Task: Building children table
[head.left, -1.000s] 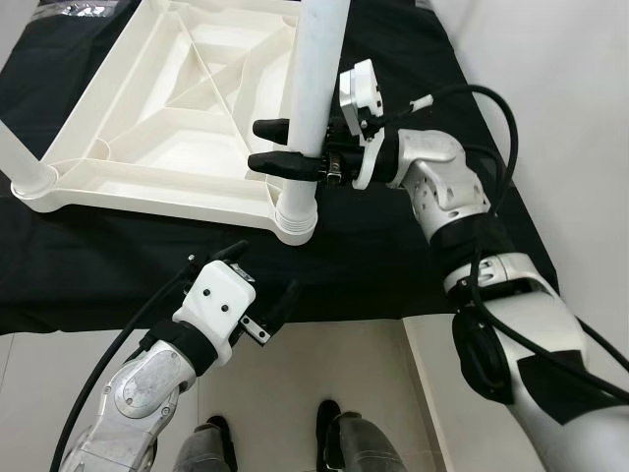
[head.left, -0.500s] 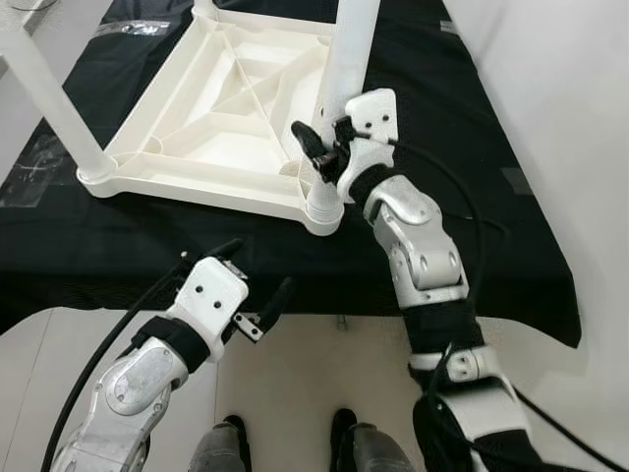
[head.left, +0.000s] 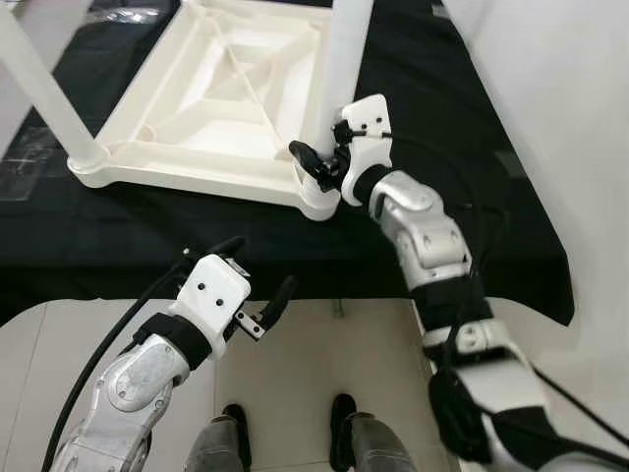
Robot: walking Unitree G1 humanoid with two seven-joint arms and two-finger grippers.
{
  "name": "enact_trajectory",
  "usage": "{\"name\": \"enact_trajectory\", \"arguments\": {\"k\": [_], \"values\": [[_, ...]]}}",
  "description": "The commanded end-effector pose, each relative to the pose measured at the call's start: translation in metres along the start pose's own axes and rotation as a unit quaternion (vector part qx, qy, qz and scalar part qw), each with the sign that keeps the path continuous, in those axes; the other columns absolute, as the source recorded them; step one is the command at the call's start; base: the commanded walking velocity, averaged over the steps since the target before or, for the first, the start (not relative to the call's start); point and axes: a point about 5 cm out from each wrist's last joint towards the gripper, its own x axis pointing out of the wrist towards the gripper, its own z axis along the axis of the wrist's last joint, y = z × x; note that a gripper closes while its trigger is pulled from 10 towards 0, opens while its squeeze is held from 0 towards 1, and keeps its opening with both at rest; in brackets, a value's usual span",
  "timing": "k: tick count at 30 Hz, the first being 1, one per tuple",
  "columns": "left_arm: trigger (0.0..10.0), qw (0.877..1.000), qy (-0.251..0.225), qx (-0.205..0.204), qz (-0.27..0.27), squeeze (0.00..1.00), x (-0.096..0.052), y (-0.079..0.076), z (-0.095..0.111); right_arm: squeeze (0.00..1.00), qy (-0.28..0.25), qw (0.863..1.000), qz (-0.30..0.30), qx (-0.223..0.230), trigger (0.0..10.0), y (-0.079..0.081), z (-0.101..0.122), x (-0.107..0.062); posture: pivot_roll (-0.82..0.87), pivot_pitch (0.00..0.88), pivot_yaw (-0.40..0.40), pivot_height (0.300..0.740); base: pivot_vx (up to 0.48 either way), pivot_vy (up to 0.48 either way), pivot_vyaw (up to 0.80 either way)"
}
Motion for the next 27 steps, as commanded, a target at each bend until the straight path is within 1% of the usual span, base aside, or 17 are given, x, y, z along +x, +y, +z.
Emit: {"name": "enact_trajectory", "arguments": {"k": [1,2,3,5,6,8,9,10,11,15,18,19,20,22,23,24,27], "values": [[10.0,1.0,0.011,-0.001,-0.003,0.0,-0.002,-0.002,-0.004,0.77,-0.016,0.995,0.092,-0.021,10.0,0.006,0.001,0.002,0.11,0.341,-0.093,0.74,0.0,0.0,0.0],[10.0,1.0,0.011,-0.001,-0.003,0.0,-0.002,-0.002,-0.004,0.77,-0.016,0.995,0.092,-0.021,10.0,0.006,0.001,0.002,0.11,0.341,-0.093,0.74,0.0,0.0,0.0],[10.0,1.0,0.012,-0.001,-0.001,0.0,-0.003,-0.002,-0.004,0.0,-0.015,0.99,0.142,-0.02,10.0,0.004,0.003,0.002,0.11,0.342,-0.094,0.74,0.0,0.0,0.0],[10.0,1.0,0.014,0.0,0.001,0.0,-0.005,-0.002,-0.004,0.0,-0.005,0.98,0.194,-0.029,10.0,0.005,0.003,0.0,0.12,0.347,-0.098,0.74,0.0,0.0,0.0],[10.0,1.0,0.015,0.0,0.001,0.0,-0.005,-0.002,-0.004,0.0,-0.002,0.977,0.207,-0.041,10.0,0.005,0.002,0.0,0.13,0.348,-0.1,0.74,0.0,0.0,0.0],[10.0,1.0,0.015,0.0,0.001,0.0,-0.006,-0.003,-0.004,0.0,0.0,0.975,0.218,-0.05,10.0,0.005,0.002,-0.001,0.13,0.351,-0.102,0.74,0.0,0.0,0.0],[10.0,1.0,0.015,0.0,0.002,0.0,-0.006,-0.003,-0.003,0.0,0.0,0.97,0.238,-0.05,10.0,0.005,0.004,0.0,0.14,0.355,-0.106,0.74,0.0,0.0,0.0],[10.0,1.0,0.015,0.0,0.002,0.0,-0.006,-0.003,-0.003,0.0,0.0,0.97,0.238,-0.05,10.0,0.005,0.004,0.0,0.14,0.355,-0.106,0.74,0.0,0.0,0.0],[10.0,1.0,0.016,-0.001,0.003,0.0,-0.007,-0.003,-0.003,0.0,-0.006,0.962,0.269,-0.044,10.0,0.006,0.008,0.001,0.14,0.36,-0.107,0.74,0.0,0.0,0.0],[10.0,1.0,0.018,0.0,0.004,0.0,-0.009,-0.004,-0.003,0.0,-0.013,0.957,0.288,-0.039,10.0,0.006,0.012,0.003,0.15,0.365,-0.111,0.74,0.0,0.0,0.0],[10.0,1.0,0.018,0.0,0.005,0.0,-0.009,-0.004,-0.002,0.0,-0.016,0.957,0.287,-0.037,10.0,0.004,0.015,0.005,0.15,0.367,-0.114,0.74,0.0,0.0,0.0],[10.0,1.0,0.018,0.001,0.008,0.0,-0.01,-0.003,-0.002,0.0,-0.02,0.957,0.289,-0.035,9.8,0.003,0.017,0.006,0.15,0.367,-0.116,0.74,0.0,0.0,0.0],[10.0,1.0,0.017,0.006,0.012,0.0,-0.01,-0.002,-0.001,0.0,-0.021,0.957,0.286,-0.034,4.9,0.001,0.018,0.007,0.16,0.367,-0.12,0.74,0.0,0.0,0.0],[10.0,0.999,0.01,0.013,0.028,0.0,-0.011,0.004,0.003,0.0,-0.017,0.959,0.279,-0.036,5.0,-0.002,0.017,0.006,0.16,0.366,-0.122,0.74,0.0,0.0,0.0],[10.0,0.999,0.005,0.016,0.036,0.0,-0.011,0.006,0.006,0.0,-0.014,0.961,0.273,-0.039,2.3,-0.005,0.016,0.006,0.16,0.366,-0.122,0.74,0.0,0.0,0.0],[10.0,0.999,0.0,0.019,0.047,0.0,-0.012,0.01,0.009,0.0,-0.011,0.963,0.264,-0.041,0.0,-0.007,0.015,0.005,0.16,0.365,-0.121,0.74,0.0,0.0,0.0],[10.0,0.998,-0.01,0.017,0.064,0.0,-0.015,0.014,0.015,0.0,-0.007,0.967,0.249,-0.046,0.0,-0.012,0.015,0.004,0.16,0.361,-0.118,0.74,0.0,0.0,0.0]]}}
